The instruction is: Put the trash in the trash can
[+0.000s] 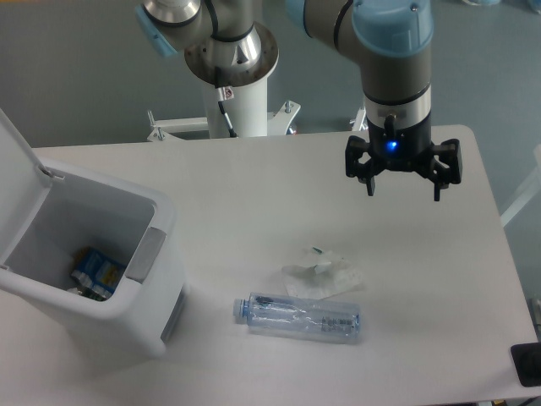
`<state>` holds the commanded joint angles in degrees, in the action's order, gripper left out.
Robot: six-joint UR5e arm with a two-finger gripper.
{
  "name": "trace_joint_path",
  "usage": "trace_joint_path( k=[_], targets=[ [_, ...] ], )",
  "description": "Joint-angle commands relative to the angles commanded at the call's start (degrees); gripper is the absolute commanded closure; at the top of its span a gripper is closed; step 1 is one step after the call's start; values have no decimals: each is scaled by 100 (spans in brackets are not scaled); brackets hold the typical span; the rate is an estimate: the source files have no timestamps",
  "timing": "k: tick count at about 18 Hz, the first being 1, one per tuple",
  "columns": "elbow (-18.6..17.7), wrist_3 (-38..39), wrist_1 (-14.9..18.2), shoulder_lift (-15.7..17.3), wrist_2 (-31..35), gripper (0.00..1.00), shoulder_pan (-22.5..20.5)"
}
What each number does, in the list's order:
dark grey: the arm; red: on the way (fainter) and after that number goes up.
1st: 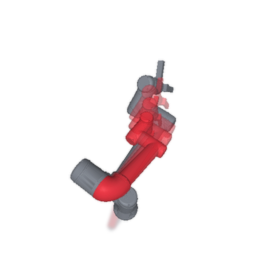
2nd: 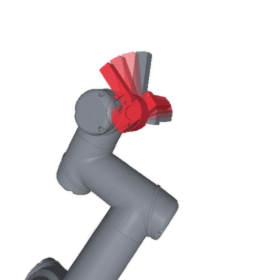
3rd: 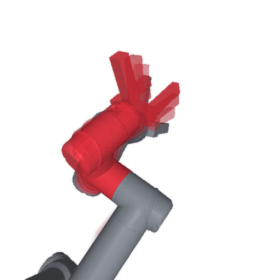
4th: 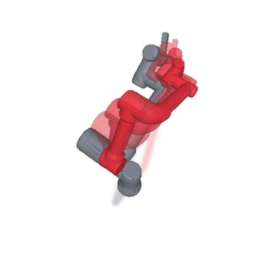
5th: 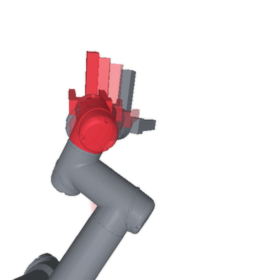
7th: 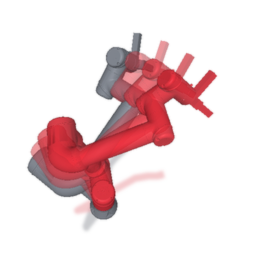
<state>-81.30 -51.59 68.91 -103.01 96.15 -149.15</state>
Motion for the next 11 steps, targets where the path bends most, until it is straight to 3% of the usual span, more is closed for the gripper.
trace_joint_path(
  k=[8,11],
  targets=[
    [-17,0,0,-26,-88,0,17],
    [-376,-17,-44,-18,-281,0,9]
  ],
)
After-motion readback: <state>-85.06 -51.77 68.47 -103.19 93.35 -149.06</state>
